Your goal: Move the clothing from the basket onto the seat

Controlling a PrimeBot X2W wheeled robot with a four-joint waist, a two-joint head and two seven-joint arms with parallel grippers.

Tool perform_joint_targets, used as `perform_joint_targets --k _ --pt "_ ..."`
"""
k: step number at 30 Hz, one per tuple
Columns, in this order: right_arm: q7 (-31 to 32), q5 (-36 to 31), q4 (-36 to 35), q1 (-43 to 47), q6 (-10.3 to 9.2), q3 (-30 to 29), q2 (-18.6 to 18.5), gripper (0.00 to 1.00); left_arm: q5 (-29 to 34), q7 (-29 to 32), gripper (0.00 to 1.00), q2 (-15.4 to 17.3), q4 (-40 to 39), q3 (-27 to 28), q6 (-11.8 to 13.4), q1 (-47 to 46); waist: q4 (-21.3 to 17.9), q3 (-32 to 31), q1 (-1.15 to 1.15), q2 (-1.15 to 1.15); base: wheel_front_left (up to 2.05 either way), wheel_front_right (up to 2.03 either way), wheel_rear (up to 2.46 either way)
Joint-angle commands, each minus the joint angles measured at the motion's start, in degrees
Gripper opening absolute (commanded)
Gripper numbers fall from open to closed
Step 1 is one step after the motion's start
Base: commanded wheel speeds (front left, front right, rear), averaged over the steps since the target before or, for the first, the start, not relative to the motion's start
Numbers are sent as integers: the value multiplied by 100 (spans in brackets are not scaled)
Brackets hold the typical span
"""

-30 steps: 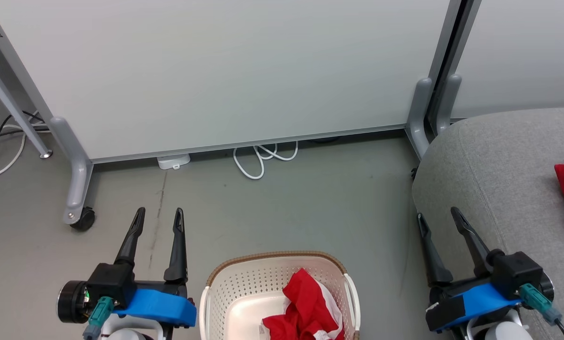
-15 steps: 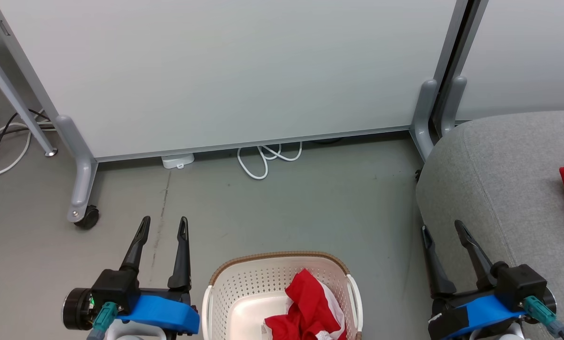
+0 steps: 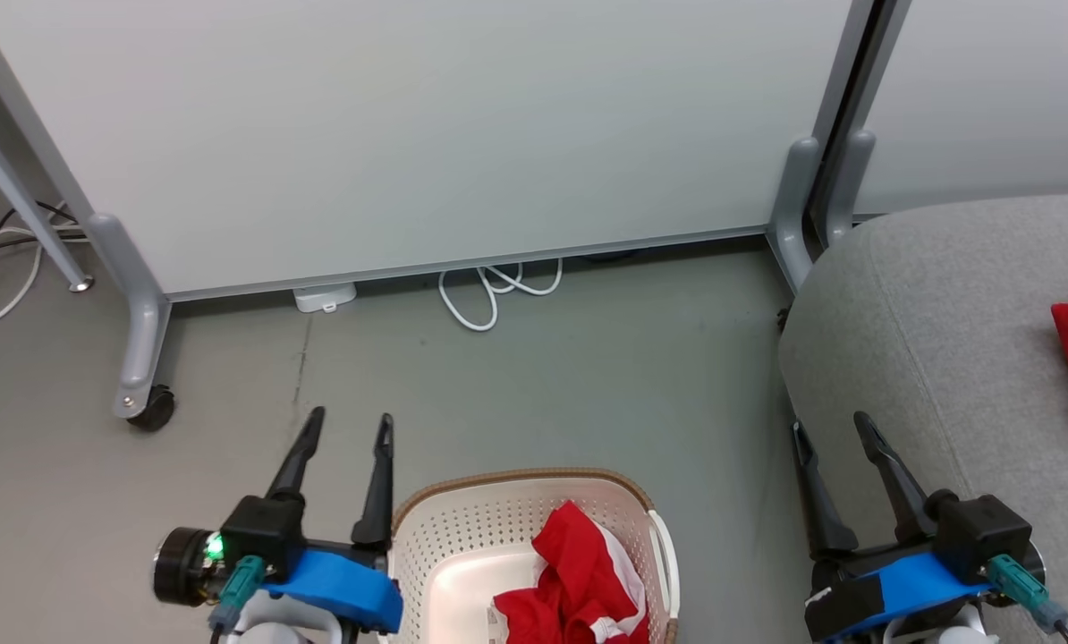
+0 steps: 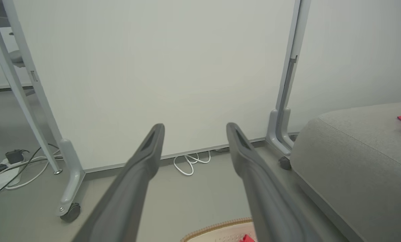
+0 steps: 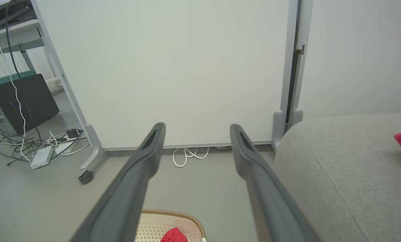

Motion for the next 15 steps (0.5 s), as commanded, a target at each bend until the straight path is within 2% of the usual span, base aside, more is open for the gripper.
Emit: perform_joint_targets --k 1,8,15 --pt "-3 13 -12 -94 1 -8 3 100 31 -16 100 -8 43 -22 -31 -118 -61 51 0 0 0 0 0" --pt "-3 -72 -128 -412 1 -43 3 100 188 -15 100 126 627 -480 -77 -710 -433 619 0 0 0 0 0" --pt "-3 -56 -233 -922 1 -35 4 100 25 -16 100 499 1420 -1440 -69 -1594 -878 1488 0 0 0 0 0"
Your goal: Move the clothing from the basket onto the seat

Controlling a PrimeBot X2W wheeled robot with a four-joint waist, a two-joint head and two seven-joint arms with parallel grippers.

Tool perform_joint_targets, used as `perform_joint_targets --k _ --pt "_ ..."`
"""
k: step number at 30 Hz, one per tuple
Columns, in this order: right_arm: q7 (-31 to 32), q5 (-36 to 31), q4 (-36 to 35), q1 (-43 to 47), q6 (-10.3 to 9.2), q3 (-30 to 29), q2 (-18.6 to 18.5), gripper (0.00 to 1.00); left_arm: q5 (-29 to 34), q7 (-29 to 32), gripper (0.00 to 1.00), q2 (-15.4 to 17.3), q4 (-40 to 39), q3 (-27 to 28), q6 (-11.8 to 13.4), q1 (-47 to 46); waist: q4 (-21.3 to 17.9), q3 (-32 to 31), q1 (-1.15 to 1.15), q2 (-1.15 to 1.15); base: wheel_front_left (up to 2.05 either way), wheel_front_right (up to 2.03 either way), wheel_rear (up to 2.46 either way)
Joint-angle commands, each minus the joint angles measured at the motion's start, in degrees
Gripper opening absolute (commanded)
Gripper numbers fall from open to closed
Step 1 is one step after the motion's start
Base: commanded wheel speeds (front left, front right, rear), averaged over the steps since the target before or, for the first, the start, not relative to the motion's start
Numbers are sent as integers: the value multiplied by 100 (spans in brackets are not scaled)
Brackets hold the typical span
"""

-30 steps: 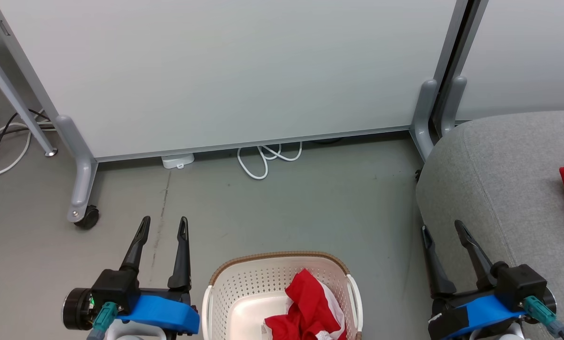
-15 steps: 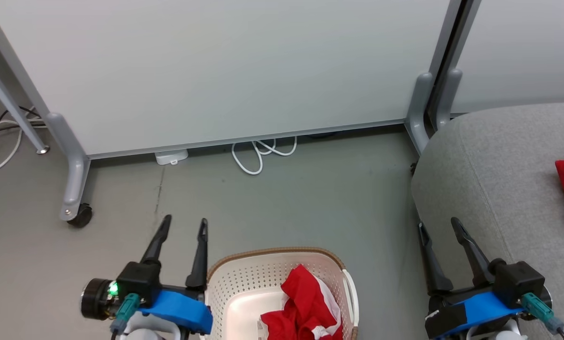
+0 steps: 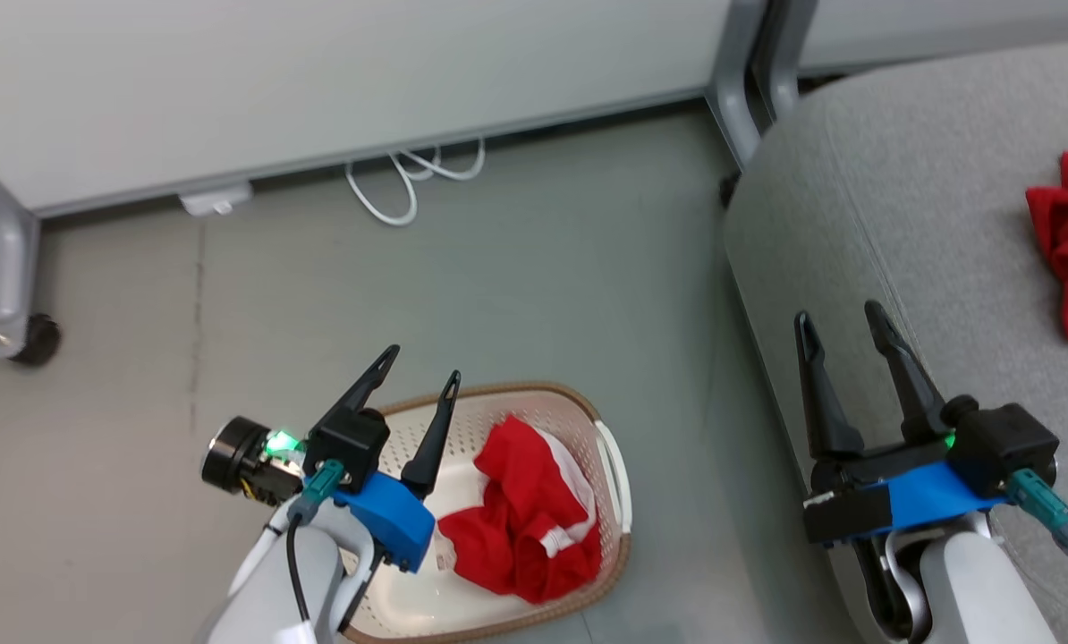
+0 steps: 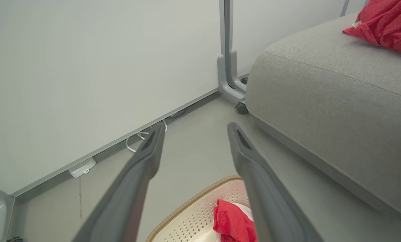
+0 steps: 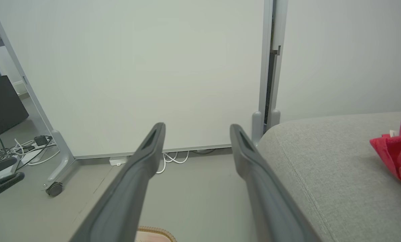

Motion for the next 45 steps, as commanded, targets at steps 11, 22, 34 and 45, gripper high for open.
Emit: perform_joint_targets --k 11,22,34,45 --pt "-3 223 -137 -691 1 77 5 100 -291 -16 100 561 1493 -1645 -9 -1257 -894 1474 -1 0 0 0 0" --pt "-3 367 -294 -1078 1 62 5 100 -783 1 100 599 2983 -3106 -10 -2079 -1172 2410 -1 0 0 0 0" --pt "-3 434 -458 -1445 1 20 6 100 -1708 644 100 604 3729 -3655 -9 -2621 -1186 3233 -1 0 0 0 0" --pt "-3 509 -569 -1625 1 77 5 100 -1907 977 100 700 3885 -4056 -10 -3136 -1211 3910 -1 0 0 0 0"
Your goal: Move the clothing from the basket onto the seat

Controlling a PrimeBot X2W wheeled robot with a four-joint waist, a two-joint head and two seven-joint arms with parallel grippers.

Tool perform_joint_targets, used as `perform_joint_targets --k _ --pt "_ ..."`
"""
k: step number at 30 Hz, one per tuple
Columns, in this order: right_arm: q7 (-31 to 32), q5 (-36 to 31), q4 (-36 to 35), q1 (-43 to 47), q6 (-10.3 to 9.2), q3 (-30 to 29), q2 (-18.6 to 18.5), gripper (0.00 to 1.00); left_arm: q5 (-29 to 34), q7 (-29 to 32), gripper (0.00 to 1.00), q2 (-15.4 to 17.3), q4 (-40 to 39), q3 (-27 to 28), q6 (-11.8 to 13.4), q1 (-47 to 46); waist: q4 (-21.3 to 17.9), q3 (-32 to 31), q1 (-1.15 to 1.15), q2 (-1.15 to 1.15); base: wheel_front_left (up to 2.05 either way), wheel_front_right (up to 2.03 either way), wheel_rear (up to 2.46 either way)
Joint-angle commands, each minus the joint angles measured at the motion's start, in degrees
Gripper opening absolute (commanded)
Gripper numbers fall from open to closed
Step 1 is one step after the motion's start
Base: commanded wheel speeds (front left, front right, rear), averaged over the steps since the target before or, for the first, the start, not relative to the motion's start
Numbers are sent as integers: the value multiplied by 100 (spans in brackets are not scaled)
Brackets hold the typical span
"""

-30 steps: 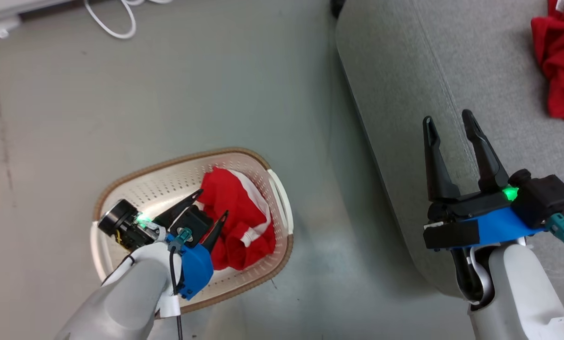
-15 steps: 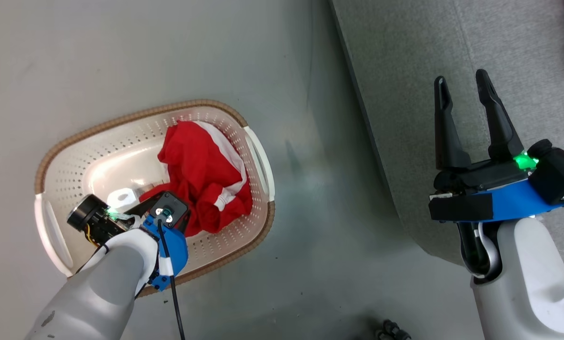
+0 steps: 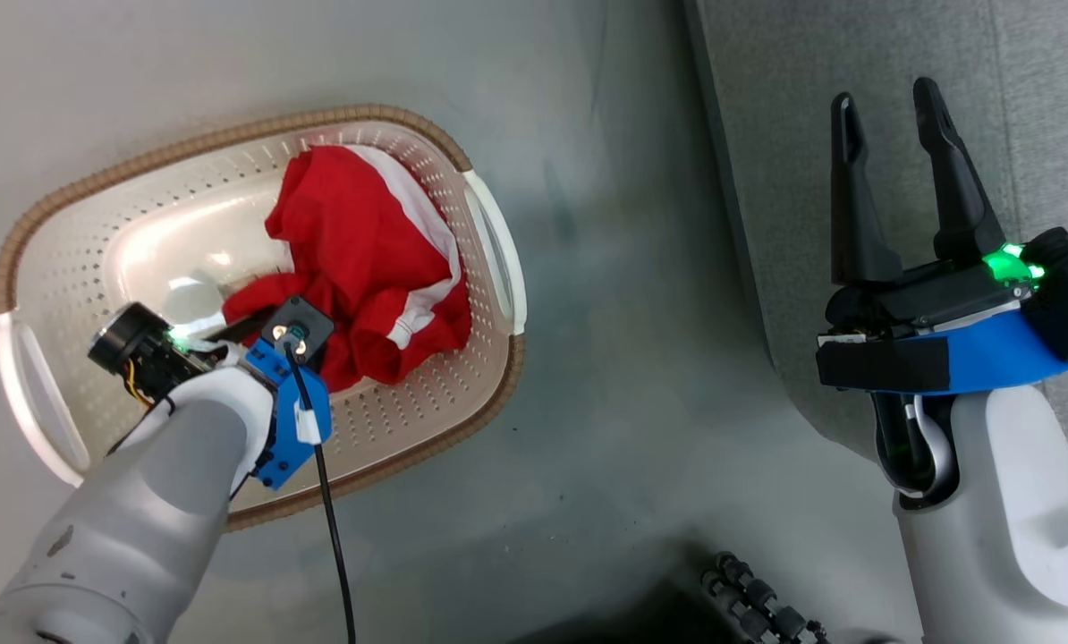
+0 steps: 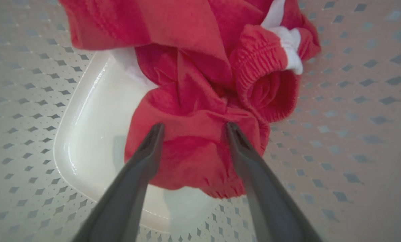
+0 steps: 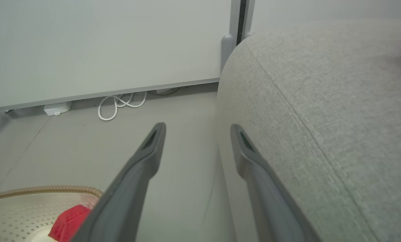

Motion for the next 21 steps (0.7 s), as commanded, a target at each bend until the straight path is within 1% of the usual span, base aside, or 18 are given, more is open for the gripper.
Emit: perform_joint_targets --k 1,7,10,12,18,21 --pt "-3 44 -43 -95 1 -5 5 100 -2 50 100 46 27 -45 -8 -176 -41 207 -1 0 0 0 0" --pt "-3 83 -172 -170 1 -57 5 100 127 444 100 115 150 -315 -8 -429 -129 564 -1 0 0 0 0" --pt "-3 105 -248 -176 1 -95 5 100 179 649 100 143 182 -386 44 -514 -158 682 -1 0 0 0 0" --pt "-3 105 -315 -193 1 -119 5 100 181 739 100 169 197 -400 97 -560 -180 748 -1 0 0 0 0" --pt "-3 137 -528 -234 1 -156 3 100 171 934 100 291 225 -451 129 -693 -255 915 -1 0 0 0 0" --pt "-3 122 -617 -210 1 -170 2 100 160 1145 100 308 236 -486 126 -739 -277 970 -1 0 0 0 0"
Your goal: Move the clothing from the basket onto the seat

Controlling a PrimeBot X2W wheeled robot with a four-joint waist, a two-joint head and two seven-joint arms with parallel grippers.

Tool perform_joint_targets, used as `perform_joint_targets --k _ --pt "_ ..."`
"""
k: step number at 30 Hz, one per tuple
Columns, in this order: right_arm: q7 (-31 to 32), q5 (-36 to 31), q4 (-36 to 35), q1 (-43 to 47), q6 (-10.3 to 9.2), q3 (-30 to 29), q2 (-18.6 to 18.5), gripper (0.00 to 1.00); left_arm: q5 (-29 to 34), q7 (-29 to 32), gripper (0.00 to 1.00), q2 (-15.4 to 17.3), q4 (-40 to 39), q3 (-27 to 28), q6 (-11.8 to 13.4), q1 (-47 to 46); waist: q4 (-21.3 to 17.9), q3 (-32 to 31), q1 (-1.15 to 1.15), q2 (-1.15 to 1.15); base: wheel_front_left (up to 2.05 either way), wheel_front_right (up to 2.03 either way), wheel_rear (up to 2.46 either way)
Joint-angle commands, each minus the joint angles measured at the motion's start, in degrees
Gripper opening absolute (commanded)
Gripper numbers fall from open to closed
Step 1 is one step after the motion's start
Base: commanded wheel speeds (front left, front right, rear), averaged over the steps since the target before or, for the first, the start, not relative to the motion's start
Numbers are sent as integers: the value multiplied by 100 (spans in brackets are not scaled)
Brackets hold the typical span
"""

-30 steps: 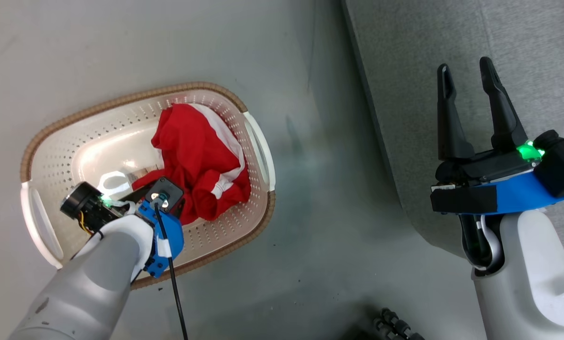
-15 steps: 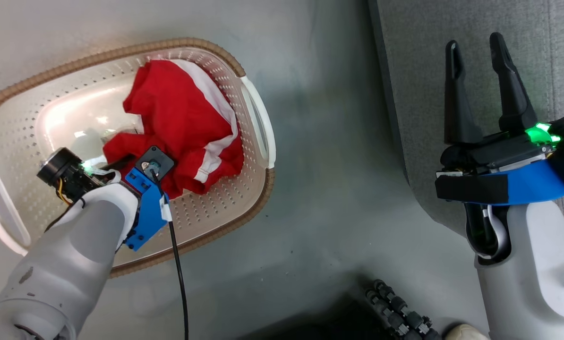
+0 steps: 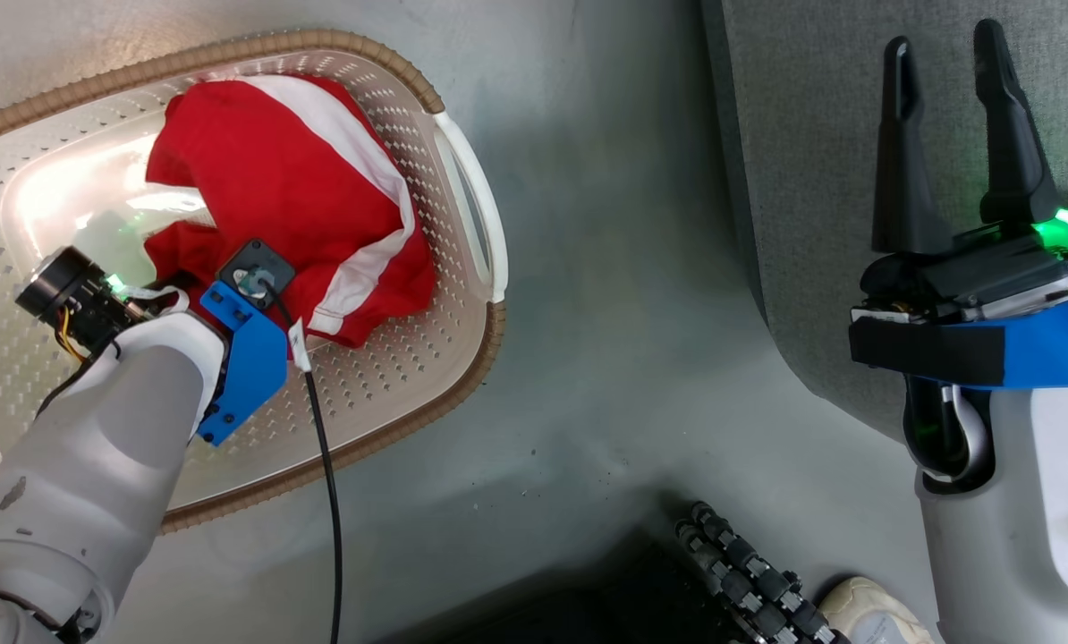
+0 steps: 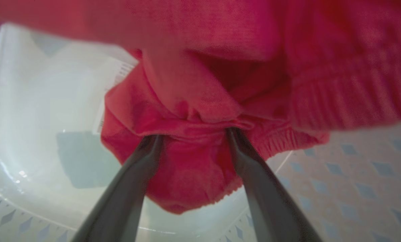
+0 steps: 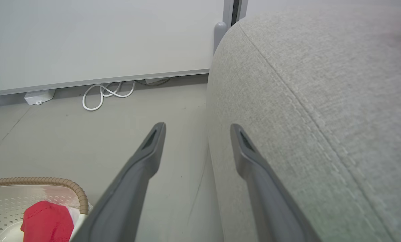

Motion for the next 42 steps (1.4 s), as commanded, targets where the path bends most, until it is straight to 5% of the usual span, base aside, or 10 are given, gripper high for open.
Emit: perform_joint_targets --k 1,6,7,8,22,42 --pt "-2 22 -50 -68 1 -49 -1 100 -3 174 100 30 23 -45 23 -97 -10 33 0 0 0 0 0" --pt "-2 -37 -118 -30 1 -117 -1 100 -48 301 100 -32 32 -65 62 -98 29 70 0 0 0 0 0" --pt "-2 -42 -122 -33 1 -126 -1 100 -49 331 44 -54 34 -73 70 -99 38 70 0 0 0 0 0" --pt "-2 -57 -127 -42 1 -128 -1 100 -34 330 0 -84 35 -89 75 -109 48 68 0 0 0 0 0" --pt "-2 -133 -96 -106 1 -158 0 100 -164 -87 0 -341 15 -98 65 -7 239 -307 0 0 0 0 0" --pt "-1 -502 292 299 1 -307 -3 100 -704 -1697 0 -1081 -101 140 -70 551 1181 -2171 0 0 0 0 0"
